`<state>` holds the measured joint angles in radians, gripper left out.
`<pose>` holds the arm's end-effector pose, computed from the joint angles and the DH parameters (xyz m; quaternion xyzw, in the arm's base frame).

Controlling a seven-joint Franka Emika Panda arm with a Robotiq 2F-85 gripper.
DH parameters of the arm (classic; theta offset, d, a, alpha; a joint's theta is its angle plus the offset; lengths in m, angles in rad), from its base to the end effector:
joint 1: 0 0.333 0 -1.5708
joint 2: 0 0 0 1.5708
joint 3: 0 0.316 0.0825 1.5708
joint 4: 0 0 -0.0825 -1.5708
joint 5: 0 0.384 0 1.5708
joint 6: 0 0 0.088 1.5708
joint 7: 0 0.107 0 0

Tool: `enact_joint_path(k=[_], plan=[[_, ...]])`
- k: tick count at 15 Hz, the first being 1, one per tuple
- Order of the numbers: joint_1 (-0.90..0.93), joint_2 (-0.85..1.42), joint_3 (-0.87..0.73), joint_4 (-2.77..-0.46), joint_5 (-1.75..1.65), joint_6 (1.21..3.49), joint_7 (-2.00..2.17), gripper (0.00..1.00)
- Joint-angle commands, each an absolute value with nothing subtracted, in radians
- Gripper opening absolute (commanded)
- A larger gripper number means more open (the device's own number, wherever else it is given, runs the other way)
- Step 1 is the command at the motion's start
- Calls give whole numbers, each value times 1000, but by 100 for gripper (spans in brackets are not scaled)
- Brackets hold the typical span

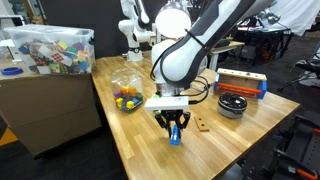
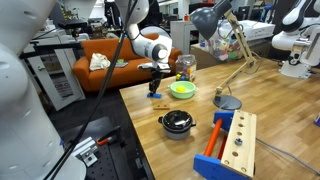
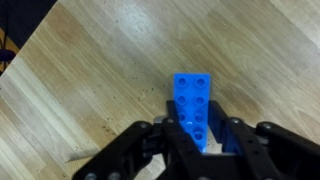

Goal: Put the Lego on the tool box

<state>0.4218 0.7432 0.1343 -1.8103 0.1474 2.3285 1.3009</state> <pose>0.5261 0.3275 0.1162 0.8944 -0.4229 -0.1418 0.0319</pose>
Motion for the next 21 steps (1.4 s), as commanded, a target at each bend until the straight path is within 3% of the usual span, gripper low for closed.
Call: enact_joint_path(k=[1, 9, 21], plan=[[407, 787, 140, -1782, 173, 2317, 1290, 10], [433, 641, 152, -1910, 157, 2351, 1292, 10], [385, 243, 160, -2342, 203, 2431, 1494, 10]])
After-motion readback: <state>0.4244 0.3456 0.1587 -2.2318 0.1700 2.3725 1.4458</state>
